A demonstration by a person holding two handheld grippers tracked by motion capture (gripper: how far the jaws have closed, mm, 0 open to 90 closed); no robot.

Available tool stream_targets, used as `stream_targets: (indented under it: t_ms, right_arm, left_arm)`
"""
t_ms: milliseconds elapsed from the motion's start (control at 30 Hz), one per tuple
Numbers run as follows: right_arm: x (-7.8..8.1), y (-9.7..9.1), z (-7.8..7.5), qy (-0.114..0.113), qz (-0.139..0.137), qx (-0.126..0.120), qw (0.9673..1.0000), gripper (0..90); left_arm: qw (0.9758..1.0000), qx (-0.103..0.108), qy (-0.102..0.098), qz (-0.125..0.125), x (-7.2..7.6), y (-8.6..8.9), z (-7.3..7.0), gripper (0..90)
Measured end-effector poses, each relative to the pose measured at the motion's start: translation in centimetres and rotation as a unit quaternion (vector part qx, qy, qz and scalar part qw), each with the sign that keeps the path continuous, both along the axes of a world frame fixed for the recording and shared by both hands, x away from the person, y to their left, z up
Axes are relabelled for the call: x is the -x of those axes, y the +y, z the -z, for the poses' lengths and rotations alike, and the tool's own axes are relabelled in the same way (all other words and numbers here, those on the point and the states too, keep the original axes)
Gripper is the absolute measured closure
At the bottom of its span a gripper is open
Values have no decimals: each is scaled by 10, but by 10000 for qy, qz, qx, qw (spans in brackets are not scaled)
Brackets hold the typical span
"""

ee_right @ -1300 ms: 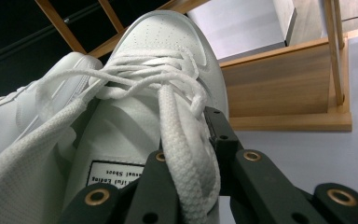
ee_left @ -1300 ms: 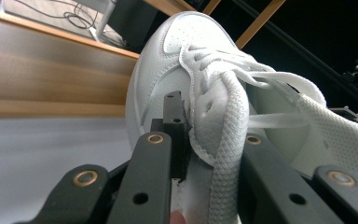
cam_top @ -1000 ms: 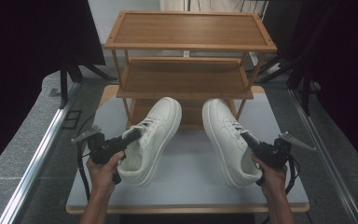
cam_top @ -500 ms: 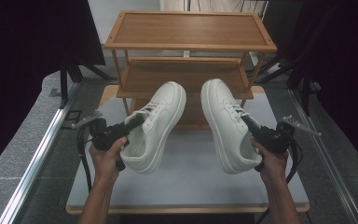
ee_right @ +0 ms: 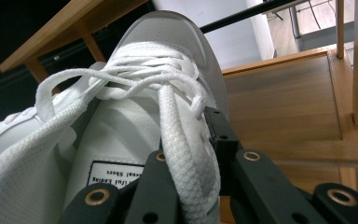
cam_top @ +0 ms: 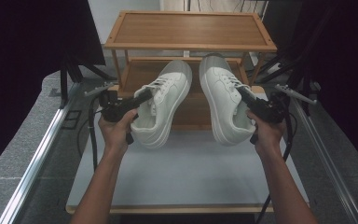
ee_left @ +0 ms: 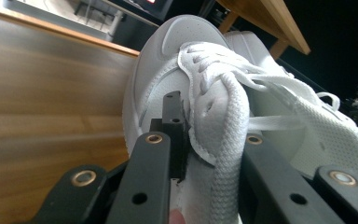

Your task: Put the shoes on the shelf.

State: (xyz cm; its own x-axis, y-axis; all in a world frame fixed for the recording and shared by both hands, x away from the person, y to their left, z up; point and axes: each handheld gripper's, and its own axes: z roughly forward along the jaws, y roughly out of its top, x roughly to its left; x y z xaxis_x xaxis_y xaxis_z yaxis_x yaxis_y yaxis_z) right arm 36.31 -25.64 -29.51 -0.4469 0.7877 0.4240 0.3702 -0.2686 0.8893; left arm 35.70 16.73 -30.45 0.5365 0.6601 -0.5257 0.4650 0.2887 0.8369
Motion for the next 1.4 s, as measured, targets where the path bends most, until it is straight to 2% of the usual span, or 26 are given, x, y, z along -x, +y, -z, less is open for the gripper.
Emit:
stream_targets:
  t_ms: [100,133,233,367,433,467,667,767,967,1033,1167,1267,1400]
  right_arm:
    - [-6,1,0,48,80,-95,9999,844]
    - [-12,1,0,125,197,-150,9996,844]
    - [-22,4,-1,185,282,-138,9993,843]
    - [-32,8,-3,210,336,-113,9992,843]
    - [-42,14,-6,235,406,-133,9988,843]
    - [-46,16,-6,257,437,-145,9986,843]
    - [-64,31,-5,353,558,-45,9978,839]
    - [-69,33,-5,387,590,-79,9975,839]
    - [-77,38,-8,483,694,-211,9962,835]
    - [-83,45,-8,615,690,-230,9955,827]
    - [-87,53,-7,684,741,-123,9948,817]
    - [-90,56,-6,711,815,-28,9941,806]
    - [-94,56,-4,800,894,-130,9927,792]
  left_arm:
    - [10000,-28,-2,-30,-4,-2,-3,803]
    - [10000,-29,-2,-69,-9,-3,-6,803]
    - [9999,50,22,-120,-18,-4,-10,803]
    - [9999,20,8,-165,-26,-8,-14,803]
    - [9998,39,48,-214,-33,-12,-14,802]
    - [9995,104,134,-268,-40,-16,-11,802]
    - [9984,143,183,-521,-55,-23,-7,801]
    - [9976,195,158,-638,-58,-21,-10,801]
    - [9968,164,153,-770,-63,-23,-15,799]
    - [9960,158,202,-852,-66,-27,-14,796]
    - [9934,88,261,-1113,-73,-38,-9,786]
    - [9926,99,303,-1171,-76,-43,-7,777]
    - [9922,125,382,-1182,-79,-49,-3,765]
